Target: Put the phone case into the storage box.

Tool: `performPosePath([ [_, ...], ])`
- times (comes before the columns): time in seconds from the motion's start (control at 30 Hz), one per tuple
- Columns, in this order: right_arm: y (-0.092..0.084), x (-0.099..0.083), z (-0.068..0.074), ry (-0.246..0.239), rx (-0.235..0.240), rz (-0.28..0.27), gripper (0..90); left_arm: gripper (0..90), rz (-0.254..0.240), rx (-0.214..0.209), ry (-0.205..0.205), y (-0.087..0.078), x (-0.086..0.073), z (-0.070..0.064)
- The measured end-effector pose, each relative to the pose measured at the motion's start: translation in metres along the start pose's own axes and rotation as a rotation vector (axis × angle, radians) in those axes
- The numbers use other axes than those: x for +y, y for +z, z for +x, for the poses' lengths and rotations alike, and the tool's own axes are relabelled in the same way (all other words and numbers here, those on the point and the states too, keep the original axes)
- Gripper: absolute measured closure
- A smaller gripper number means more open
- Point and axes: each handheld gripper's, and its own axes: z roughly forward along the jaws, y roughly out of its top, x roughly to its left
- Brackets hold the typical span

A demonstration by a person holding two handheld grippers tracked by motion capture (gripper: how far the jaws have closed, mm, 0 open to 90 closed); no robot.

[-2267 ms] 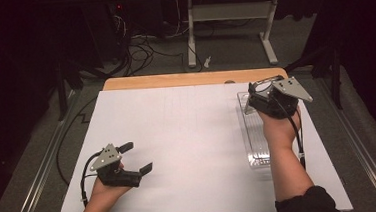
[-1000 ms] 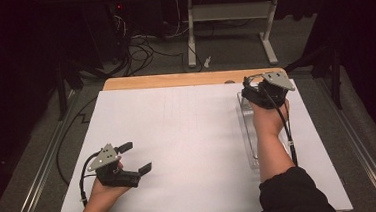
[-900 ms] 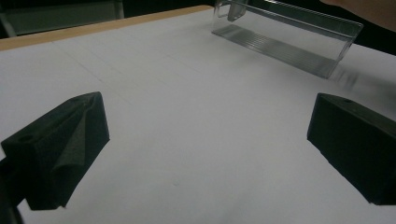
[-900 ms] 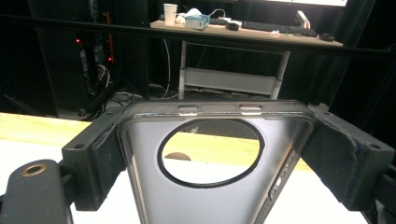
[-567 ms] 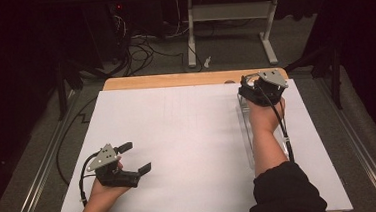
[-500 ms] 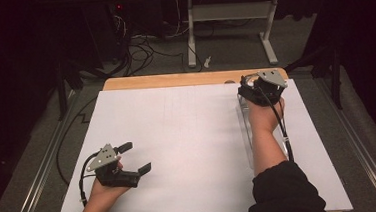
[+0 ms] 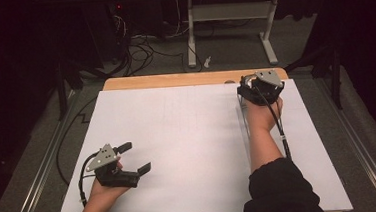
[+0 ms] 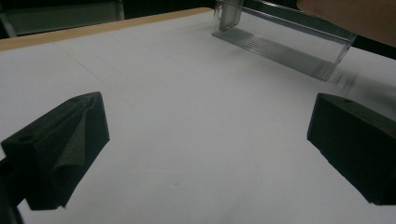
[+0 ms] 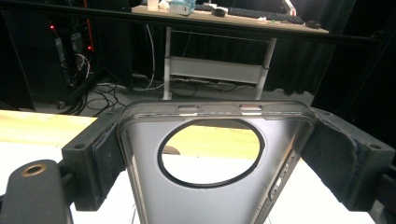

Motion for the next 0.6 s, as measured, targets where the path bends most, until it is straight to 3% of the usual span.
performPosePath([
  [0.6, 0.0064, 0.0006, 0.002, 0.026, -0.027, 0.004, 13.0, 0.2, 0.001, -0.004, -0.002, 0.0, -0.0003, 0.0001],
])
